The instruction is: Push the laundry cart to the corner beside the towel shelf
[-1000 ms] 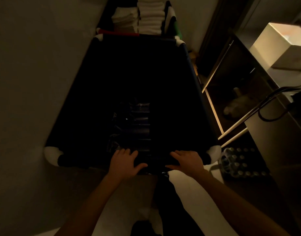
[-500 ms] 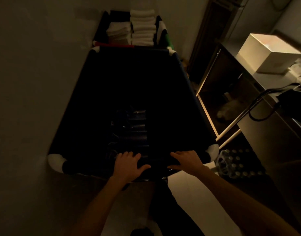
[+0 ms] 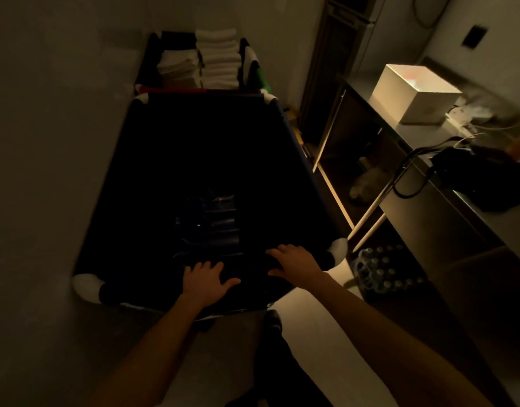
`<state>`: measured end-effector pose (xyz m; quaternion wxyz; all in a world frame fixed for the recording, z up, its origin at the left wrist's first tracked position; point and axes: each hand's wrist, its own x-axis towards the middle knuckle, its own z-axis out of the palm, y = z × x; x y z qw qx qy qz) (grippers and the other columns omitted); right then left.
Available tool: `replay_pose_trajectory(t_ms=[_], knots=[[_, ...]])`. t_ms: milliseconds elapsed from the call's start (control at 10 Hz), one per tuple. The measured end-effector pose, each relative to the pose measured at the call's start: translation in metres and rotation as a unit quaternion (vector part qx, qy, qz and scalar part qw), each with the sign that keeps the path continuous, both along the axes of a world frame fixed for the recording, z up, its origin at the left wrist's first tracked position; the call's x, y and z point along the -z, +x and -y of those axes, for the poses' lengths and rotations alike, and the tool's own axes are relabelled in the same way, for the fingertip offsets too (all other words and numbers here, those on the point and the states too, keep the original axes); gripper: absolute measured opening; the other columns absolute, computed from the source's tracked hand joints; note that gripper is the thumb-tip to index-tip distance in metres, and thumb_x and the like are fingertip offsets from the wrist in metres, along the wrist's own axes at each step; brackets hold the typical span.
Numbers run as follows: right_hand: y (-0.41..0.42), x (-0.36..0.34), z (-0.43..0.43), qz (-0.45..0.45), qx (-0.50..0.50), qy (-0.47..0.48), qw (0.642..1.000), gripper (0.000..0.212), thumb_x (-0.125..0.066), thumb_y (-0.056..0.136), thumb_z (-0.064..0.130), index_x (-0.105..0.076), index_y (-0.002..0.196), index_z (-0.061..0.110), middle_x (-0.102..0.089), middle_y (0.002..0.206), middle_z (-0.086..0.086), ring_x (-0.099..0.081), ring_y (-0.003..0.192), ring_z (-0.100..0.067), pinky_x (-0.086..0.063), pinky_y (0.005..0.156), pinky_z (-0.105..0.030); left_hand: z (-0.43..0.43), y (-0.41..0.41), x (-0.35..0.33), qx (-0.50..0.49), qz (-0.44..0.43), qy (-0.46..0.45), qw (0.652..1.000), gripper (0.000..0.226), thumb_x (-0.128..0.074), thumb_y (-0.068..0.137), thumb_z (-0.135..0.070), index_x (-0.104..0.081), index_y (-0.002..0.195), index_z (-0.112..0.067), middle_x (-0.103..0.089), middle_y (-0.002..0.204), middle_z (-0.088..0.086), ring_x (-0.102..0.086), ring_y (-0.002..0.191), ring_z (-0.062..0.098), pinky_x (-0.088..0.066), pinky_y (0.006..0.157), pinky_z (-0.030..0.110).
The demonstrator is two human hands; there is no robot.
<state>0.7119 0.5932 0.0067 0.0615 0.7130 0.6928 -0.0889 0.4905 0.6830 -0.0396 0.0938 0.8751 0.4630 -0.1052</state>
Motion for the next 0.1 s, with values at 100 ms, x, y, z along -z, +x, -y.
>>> replay_pose_trajectory(t_ms=[100], knots=[[0.0067, -0.0369, -0.0094, 0.009, -0.016, 0.039, 0.999, 0.064, -0.051, 0.092, 0.044, -0.027, 0.146, 0.021, -0.038, 0.145, -0.008, -0.035, 0.132, -0.027, -0.023, 0.109, -0.040, -0.0147, -0.0148, -0.0250, -0.023, -0.062, -0.028, 0.997, 0.077, -0.024, 0.084, -0.075, -0.028, 0.144, -0.027, -0.034, 0.148, 0.008, -0.032, 0.134, 0.029, -0.024, 0.108, 0.045]])
